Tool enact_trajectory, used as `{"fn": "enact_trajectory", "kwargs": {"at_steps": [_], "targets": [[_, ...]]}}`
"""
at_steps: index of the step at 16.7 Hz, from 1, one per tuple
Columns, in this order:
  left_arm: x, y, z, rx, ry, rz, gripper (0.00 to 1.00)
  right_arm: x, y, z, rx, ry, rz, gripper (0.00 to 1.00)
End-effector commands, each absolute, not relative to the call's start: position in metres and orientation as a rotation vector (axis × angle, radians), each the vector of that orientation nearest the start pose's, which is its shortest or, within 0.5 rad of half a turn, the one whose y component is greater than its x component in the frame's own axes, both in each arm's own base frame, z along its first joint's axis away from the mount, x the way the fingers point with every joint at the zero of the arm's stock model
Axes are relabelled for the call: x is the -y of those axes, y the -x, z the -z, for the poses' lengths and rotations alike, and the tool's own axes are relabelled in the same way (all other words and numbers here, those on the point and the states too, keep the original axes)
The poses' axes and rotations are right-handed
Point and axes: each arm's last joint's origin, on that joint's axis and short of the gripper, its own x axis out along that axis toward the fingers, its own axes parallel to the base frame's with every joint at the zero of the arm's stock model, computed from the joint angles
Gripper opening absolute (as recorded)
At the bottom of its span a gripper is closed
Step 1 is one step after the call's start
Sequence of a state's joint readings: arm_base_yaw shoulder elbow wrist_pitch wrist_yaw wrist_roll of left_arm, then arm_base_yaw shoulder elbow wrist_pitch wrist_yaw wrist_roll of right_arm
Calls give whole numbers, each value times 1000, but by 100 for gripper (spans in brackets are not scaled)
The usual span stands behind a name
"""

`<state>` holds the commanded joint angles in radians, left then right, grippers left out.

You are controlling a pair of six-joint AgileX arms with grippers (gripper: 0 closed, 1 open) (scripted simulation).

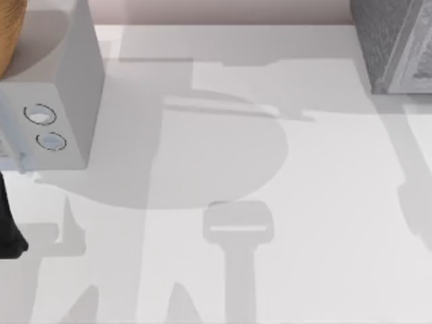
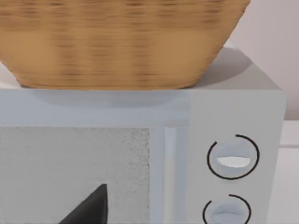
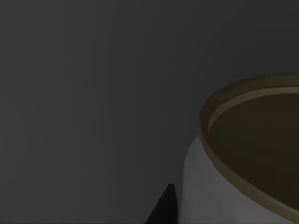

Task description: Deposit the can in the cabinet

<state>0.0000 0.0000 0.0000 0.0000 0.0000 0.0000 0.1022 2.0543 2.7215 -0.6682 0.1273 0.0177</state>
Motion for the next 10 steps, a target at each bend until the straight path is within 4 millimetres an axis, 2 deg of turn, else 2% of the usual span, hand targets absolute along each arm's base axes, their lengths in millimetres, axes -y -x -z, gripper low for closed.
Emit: {"fn": "enact_trajectory", "kwargs": {"at_steps": [8, 10], "targets": [[1, -106, -160, 0, 0, 0, 100, -45, -406, -530, 0, -4, 2, 0], [1, -106, -160, 0, 0, 0, 100, -45, -406, -530, 0, -4, 2, 15]]}}
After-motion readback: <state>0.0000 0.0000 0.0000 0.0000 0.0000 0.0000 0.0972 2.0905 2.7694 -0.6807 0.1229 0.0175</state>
